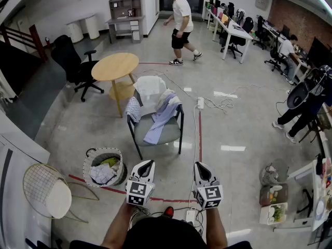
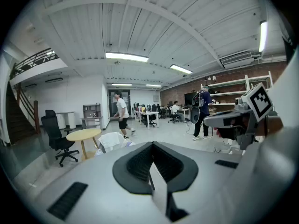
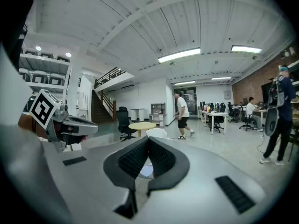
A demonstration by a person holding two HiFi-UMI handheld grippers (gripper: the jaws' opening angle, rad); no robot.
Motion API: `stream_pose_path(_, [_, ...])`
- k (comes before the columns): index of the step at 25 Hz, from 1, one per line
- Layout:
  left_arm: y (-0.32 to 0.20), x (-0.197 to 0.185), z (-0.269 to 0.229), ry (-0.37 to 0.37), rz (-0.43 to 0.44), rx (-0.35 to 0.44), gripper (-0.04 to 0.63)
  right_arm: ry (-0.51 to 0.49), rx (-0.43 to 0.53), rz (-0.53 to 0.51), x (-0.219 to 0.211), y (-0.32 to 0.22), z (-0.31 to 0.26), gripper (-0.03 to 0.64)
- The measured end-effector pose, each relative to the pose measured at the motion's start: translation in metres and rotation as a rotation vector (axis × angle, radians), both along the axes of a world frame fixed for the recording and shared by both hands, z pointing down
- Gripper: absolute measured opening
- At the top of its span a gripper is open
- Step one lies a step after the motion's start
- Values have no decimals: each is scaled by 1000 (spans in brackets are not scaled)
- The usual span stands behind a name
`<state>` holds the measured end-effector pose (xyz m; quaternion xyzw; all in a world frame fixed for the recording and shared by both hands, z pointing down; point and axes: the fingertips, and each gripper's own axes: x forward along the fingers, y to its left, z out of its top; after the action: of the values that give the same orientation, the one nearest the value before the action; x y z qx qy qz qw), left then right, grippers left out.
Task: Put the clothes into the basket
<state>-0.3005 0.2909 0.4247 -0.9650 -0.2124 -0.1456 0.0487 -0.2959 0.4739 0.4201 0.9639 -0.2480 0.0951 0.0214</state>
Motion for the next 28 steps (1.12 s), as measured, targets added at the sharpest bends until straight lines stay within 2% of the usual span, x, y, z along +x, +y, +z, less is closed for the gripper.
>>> stream_pose_path(5, [4,1,-1,5,-2,1,7,2,8,3,1,5,0,28])
stream_pose_path(10, [3,1,2,4,-11,3,8,-12,76,-11,3,6,3,29])
stream_pose_path(17, [-4,7,5,-13,-28,12,8,-18,69,-31,16,-3,7,29])
stream_pose_path(22, [-14,29,9,-34,-50,21,8,-40,67,-61,37,-18,17,29])
stream_pose_path(28, [-30,72,21,-59,-61,17,6,-56,57,-95,80,-42,30,29])
